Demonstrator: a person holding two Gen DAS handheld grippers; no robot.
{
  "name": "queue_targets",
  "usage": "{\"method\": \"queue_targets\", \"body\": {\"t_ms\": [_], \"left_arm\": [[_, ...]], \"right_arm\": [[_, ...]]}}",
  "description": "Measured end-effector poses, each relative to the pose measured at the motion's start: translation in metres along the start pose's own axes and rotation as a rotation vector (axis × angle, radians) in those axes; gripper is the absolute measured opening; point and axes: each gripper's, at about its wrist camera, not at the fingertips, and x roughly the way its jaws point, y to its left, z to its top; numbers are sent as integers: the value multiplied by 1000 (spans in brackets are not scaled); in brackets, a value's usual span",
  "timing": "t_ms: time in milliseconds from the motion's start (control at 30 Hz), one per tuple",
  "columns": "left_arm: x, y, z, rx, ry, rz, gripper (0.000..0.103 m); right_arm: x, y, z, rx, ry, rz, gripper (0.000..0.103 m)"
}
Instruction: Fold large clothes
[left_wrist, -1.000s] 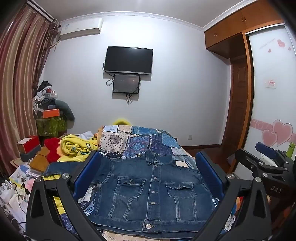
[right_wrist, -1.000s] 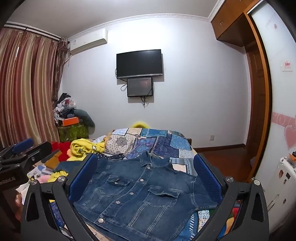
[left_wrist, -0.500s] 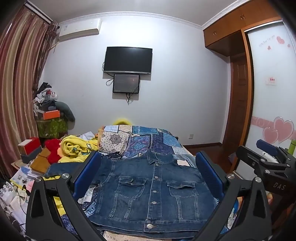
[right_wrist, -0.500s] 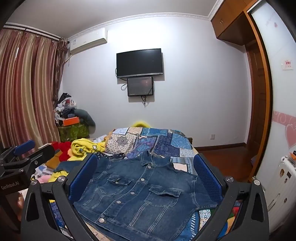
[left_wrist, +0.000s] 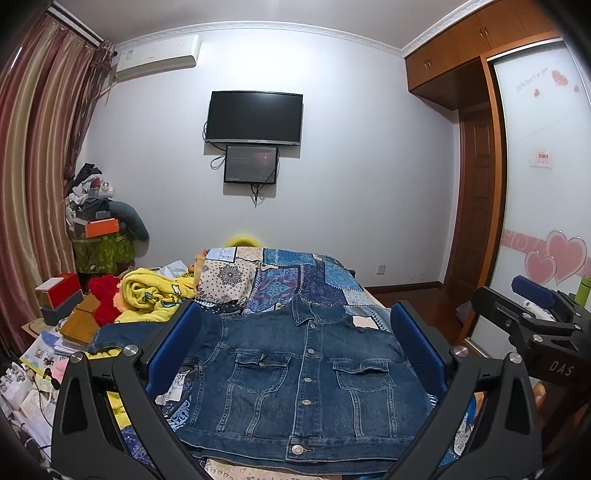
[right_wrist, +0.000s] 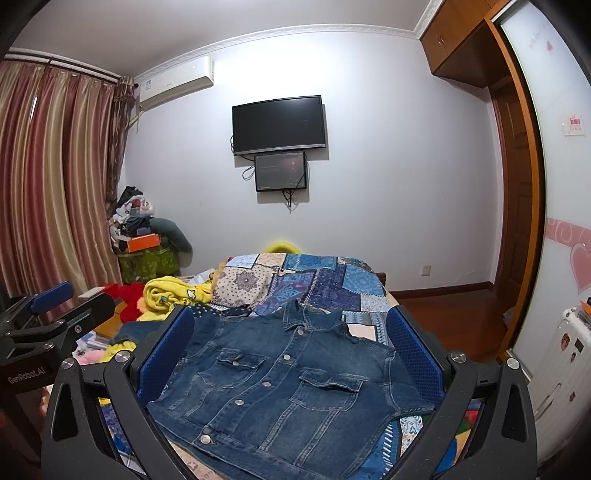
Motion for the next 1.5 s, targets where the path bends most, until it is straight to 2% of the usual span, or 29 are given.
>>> {"method": "queue_targets", "body": {"t_ms": [1500], "left_arm": [[10,2,-1,-10,22,4,103]], "right_arm": [[5,0,3,10,22,8,103]]}}
